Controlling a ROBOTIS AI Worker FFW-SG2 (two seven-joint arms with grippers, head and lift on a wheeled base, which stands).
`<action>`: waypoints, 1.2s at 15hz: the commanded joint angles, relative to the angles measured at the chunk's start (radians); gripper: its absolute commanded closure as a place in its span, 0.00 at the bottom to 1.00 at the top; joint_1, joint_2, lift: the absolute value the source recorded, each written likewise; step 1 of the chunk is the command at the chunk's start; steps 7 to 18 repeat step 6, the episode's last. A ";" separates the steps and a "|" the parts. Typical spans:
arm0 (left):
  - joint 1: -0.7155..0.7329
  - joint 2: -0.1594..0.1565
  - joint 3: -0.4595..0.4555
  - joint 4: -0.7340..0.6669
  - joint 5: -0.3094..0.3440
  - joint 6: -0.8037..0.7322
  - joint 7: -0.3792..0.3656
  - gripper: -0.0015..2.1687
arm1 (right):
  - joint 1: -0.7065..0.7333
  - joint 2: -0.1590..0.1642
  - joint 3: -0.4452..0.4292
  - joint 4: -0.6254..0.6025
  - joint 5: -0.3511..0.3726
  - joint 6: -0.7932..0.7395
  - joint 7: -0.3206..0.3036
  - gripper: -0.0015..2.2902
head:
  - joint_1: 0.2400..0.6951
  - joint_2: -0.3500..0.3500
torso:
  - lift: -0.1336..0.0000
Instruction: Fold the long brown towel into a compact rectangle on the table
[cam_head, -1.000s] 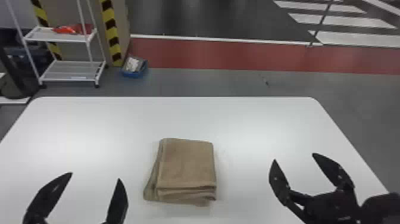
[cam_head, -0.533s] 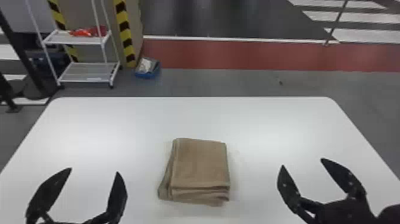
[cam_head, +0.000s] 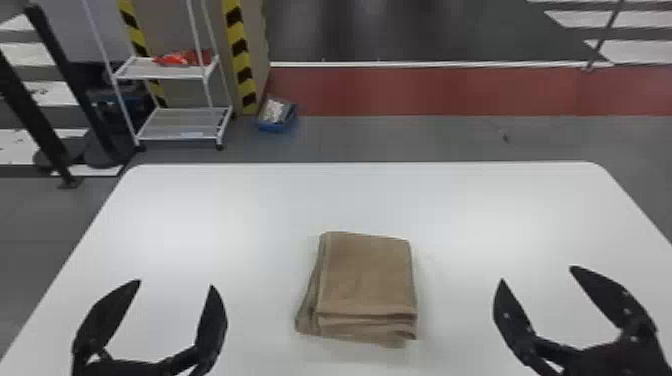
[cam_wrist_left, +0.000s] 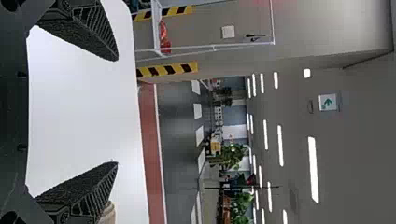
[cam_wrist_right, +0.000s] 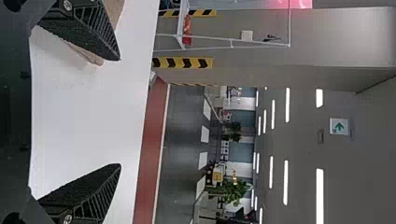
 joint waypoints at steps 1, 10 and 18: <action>-0.001 -0.003 0.012 -0.003 0.018 0.001 -0.005 0.04 | 0.000 0.001 0.010 0.000 0.016 -0.002 0.000 0.03 | 1.00 0.54 | 0.07; 0.002 -0.003 0.026 -0.009 0.027 0.001 -0.006 0.04 | 0.000 0.001 0.027 0.000 0.030 0.001 -0.002 0.03 | 1.00 0.59 | 0.07; 0.002 -0.003 0.026 -0.009 0.027 0.001 -0.006 0.04 | 0.000 0.001 0.027 0.000 0.030 0.001 -0.002 0.03 | 1.00 0.59 | 0.07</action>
